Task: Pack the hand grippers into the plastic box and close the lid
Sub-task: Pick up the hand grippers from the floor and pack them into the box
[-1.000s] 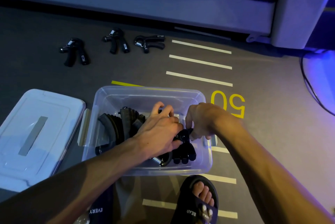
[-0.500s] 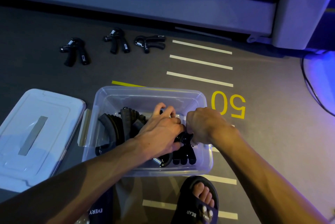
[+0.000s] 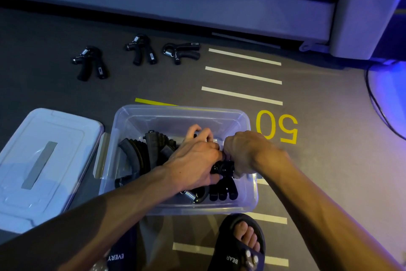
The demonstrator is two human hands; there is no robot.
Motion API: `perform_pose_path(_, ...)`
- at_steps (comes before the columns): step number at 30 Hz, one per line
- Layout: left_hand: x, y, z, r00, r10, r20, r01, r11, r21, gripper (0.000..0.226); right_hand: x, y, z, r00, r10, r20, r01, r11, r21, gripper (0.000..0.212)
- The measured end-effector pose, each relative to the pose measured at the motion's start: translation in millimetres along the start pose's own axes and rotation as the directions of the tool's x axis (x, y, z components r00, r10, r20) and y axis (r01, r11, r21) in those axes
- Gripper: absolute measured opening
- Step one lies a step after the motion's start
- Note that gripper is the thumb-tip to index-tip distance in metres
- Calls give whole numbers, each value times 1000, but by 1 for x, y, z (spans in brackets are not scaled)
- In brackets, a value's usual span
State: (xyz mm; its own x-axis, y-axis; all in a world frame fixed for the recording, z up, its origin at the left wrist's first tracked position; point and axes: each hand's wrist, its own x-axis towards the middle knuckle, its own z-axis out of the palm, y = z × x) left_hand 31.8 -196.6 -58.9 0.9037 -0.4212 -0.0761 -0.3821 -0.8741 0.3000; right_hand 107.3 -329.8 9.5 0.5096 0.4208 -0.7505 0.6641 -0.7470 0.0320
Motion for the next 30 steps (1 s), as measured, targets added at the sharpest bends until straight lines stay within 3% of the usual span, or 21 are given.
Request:
perform_pose_path(8, -9, -3, -1, 998, 3, -57, -3, 1000, -7, 55, 5, 11, 3, 999, -8, 49, 3, 995, 97, 45)
perform_pose_path(12, -13, -8, -7, 986, -7, -166, -6, 997, -76, 46, 5, 19, 4, 1000, 13, 21, -16, 988, 153, 45)
perform_pose_path(16, -17, -18, -20, 966, -67, -250, 36, 991, -127, 38, 0, 22, 1, 984, 24, -174, 15, 976, 217, 33)
perform_pose_path(21, -30, -46, -40, 939, -133, -316, 96, 987, -131, 36, -1, 4, -26, 865, -20, -501, 179, 945, 272, 34)
perform_pose_path(26, -48, -101, -75, 930, -174, -324, 166, 985, -51, 37, 18, -17, -67, 794, -60, -605, 286, 915, 286, 39)
perform_pose_path(30, -65, -152, -95, 885, -310, -348, 313, 948, -49, 36, 47, -33, -97, 768, -97, -634, 362, 882, 303, 40)
